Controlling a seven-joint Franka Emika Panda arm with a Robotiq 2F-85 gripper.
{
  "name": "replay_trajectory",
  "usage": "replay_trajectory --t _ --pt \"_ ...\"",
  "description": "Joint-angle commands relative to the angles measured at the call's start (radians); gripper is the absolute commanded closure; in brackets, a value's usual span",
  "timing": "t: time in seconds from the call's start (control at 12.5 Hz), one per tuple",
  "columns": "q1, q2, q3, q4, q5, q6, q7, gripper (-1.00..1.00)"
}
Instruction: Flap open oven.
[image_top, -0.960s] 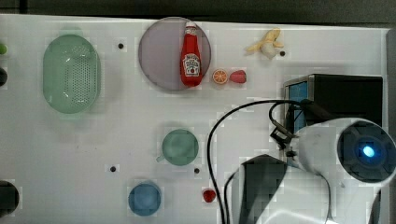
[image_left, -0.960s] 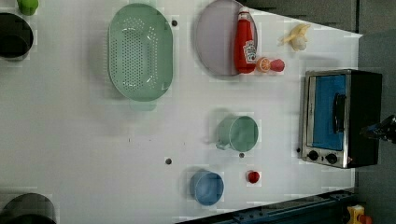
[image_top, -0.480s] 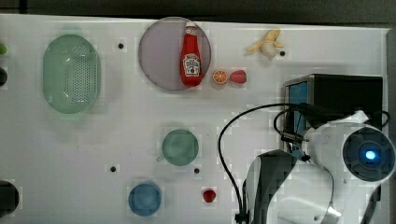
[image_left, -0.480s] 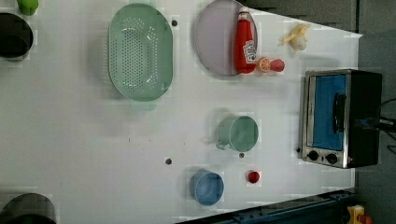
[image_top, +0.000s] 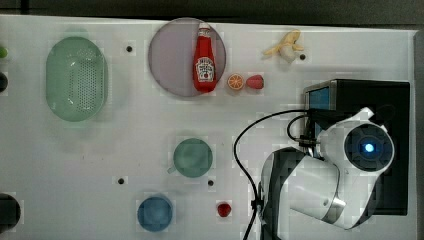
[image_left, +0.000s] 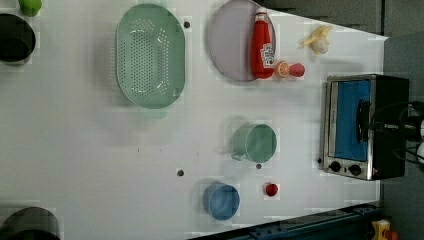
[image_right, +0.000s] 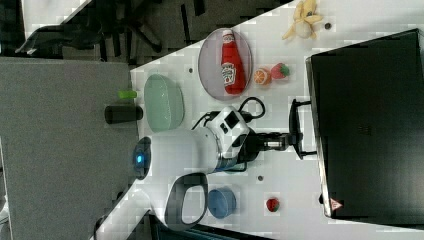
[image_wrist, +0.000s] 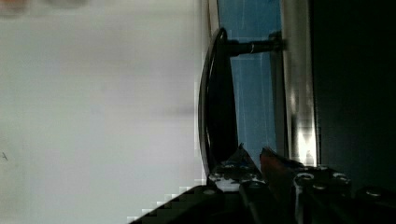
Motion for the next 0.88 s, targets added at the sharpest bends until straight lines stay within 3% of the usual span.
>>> replay_trajectory --t 0.08,0.56,0.88 --pt "-0.003 0.018 -0.013 0.008 0.002 0.036 -0.048 0.65" --pt "0.017 0.069 0.027 -0.004 -0.007 0.063 -0.028 0.65" --pt "0.052 0.082 0.085 -0.037 -0.109 0.062 0.172 0.65"
